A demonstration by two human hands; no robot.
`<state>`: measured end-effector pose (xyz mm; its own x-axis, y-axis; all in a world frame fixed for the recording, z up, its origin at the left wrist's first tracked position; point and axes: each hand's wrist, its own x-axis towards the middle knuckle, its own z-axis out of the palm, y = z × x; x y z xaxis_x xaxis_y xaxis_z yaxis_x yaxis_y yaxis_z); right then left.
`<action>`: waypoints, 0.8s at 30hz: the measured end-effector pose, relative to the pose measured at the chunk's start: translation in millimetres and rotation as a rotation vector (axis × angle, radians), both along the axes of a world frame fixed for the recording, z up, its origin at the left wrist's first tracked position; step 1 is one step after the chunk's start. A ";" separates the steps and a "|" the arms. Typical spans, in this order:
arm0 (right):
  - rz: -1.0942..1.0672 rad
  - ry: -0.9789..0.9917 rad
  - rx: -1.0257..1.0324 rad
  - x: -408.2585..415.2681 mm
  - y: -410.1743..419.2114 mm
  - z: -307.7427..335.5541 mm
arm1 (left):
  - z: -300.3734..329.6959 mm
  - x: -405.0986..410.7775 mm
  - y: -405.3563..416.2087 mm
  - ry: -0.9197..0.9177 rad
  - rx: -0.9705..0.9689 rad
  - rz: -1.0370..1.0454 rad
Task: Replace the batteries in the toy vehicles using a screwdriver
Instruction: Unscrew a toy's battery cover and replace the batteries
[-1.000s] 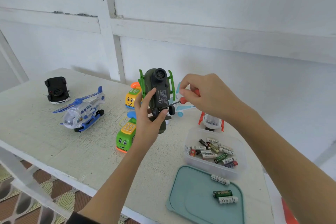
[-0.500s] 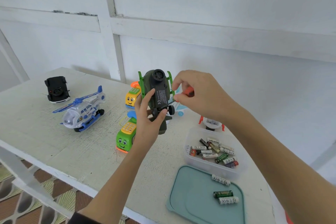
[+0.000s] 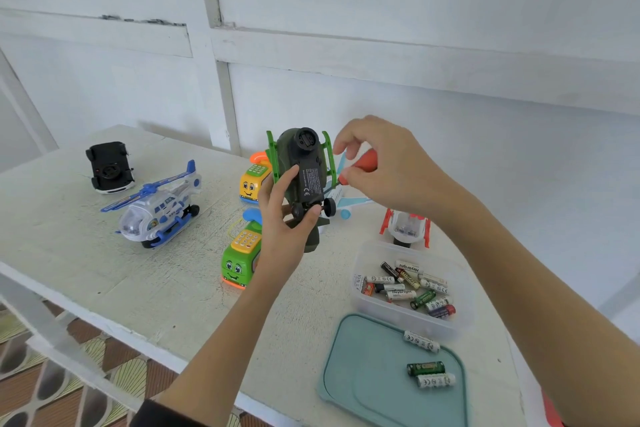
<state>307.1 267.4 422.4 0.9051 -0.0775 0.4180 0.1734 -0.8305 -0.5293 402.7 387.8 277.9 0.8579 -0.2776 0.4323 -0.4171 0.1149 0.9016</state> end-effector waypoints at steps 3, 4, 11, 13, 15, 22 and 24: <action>-0.155 0.070 -0.145 3.2 -1.2 -0.8 | -2.1 -0.5 -1.6 -0.015 -0.004 0.000; -0.158 0.028 -0.171 4.2 -1.6 -3.6 | -2.3 -1.1 -2.0 -0.021 -0.008 0.002; 0.077 -0.068 -0.032 -2.5 -3.9 -4.7 | 0.4 -2.8 -2.7 0.017 -0.037 -0.010; -0.006 -0.073 -0.061 -0.5 -2.7 -5.4 | 1.0 -4.4 -3.3 0.016 -0.042 -0.017; -0.047 -0.049 -0.071 1.1 -2.1 -6.2 | 0.7 -5.2 -3.6 0.026 -0.044 -0.027; 0.082 -0.139 -0.001 -2.8 -3.0 -4.3 | 0.2 -3.4 -1.7 0.040 -0.098 -0.043; 0.043 -0.121 -0.015 -3.2 -0.2 -3.2 | 0.7 -3.3 -1.6 0.036 -0.098 -0.041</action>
